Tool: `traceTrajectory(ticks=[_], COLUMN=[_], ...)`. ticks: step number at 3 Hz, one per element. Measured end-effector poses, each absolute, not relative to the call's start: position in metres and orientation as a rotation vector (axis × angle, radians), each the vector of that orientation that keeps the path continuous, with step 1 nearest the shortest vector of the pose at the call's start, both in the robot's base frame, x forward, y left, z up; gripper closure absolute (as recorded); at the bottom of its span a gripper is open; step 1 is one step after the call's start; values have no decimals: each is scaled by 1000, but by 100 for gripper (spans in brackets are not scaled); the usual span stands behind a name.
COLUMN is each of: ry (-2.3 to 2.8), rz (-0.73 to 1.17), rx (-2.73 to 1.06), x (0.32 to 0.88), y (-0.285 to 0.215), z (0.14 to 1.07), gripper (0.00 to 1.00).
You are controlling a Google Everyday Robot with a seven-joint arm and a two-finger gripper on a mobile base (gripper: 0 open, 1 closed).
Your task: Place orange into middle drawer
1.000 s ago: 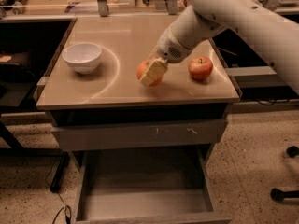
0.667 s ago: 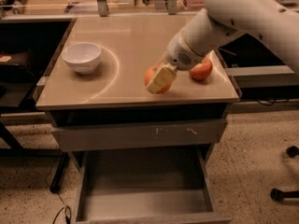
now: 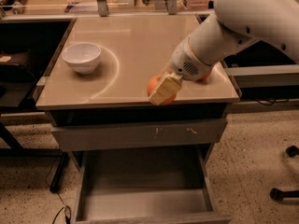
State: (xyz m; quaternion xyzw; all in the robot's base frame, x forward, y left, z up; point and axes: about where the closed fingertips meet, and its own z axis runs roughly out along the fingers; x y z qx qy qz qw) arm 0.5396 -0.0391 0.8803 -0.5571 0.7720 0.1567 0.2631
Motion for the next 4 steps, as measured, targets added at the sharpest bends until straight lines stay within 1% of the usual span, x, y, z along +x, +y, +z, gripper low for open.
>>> traceTrajectory(ticks=[1,2,3,4], ry=[2128,2195,2305,2303], rz=[467,558,639,639], rx=[-1486,-1383,-1256,-1257], x=[517,479,440,440], y=[-44,-49,-57,-57], z=[866,833,754,755], gripper=[100,100,100,100])
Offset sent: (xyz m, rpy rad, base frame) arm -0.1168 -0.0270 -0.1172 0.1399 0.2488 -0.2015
